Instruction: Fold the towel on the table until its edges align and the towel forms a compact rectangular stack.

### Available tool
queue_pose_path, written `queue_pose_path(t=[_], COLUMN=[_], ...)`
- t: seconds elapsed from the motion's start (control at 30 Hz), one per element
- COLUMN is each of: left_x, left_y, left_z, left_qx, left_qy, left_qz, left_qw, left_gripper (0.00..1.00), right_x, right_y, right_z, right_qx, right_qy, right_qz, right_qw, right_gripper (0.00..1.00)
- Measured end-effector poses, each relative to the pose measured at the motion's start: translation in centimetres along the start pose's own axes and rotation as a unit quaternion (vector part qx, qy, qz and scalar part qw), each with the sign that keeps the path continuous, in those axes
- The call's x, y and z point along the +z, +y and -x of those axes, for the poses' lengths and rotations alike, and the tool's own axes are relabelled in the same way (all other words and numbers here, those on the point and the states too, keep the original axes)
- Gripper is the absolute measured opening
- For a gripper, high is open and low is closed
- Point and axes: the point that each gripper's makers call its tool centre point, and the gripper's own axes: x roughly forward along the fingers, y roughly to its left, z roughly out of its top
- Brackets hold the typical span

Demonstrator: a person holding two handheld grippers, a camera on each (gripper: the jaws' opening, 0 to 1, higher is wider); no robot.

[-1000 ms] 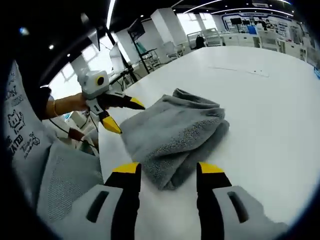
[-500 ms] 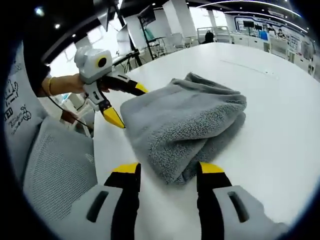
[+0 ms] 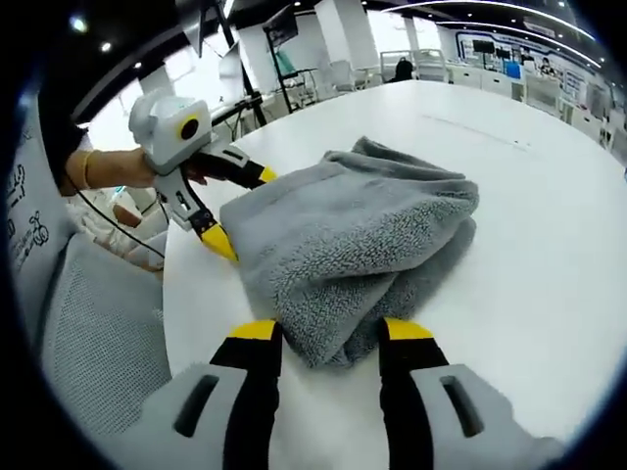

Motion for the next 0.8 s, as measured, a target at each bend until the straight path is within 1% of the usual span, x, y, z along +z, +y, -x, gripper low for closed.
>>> queue_pose_path(t=[0.13, 0.17, 0.23, 0.27, 0.37, 0.4, 0.57, 0.7, 0.8], left_x=[0.8, 0.9, 0.9, 1.5, 2.1, 2.1, 2.6, 2.8, 2.8], left_y=[1.5, 1.7, 2.2, 2.4, 3.6, 4.2, 5.3, 5.3, 5.2], left_z=[-1.1, -1.3, -1.6, -1.9, -2.4, -2.7, -3.1, -3.1, -3.1], left_qx=[0.011, 0.011, 0.011, 0.009, 0.013, 0.015, 0.019, 0.009, 0.007], left_qy=[0.006, 0.012, 0.029, 0.022, 0.022, 0.023, 0.02, 0.014, 0.012], left_qz=[-0.006, -0.014, -0.042, -0.033, -0.029, -0.026, -0.021, -0.009, -0.006], left_qw=[0.9999, 0.9998, 0.9986, 0.9992, 0.9992, 0.9993, 0.9994, 0.9998, 0.9999], left_gripper=[0.58, 0.58, 0.59, 0.6, 0.59, 0.59, 0.58, 0.6, 0.6], right_x=[0.8, 1.1, 1.6, 1.9, 2.5, 2.7, 3.3, 3.4, 3.4], right_y=[-1.3, -1.7, -2.5, -3.0, -4.2, -4.6, -5.5, -5.6, -5.6], right_z=[-0.4, -0.6, -0.8, -0.9, -1.2, -1.3, -1.6, -1.7, -1.7], right_qx=[-0.009, -0.012, -0.019, -0.026, -0.036, -0.039, -0.046, -0.046, -0.044], right_qy=[-0.006, -0.008, -0.007, -0.006, -0.006, -0.008, -0.011, -0.012, -0.012], right_qz=[-0.003, -0.004, -0.006, -0.001, -0.006, -0.009, -0.014, -0.02, -0.021], right_qw=[0.9999, 0.9999, 0.9998, 0.9996, 0.9993, 0.9992, 0.9988, 0.9987, 0.9987], right_gripper=[0.39, 0.39, 0.39, 0.39, 0.39, 0.39, 0.38, 0.38, 0.38])
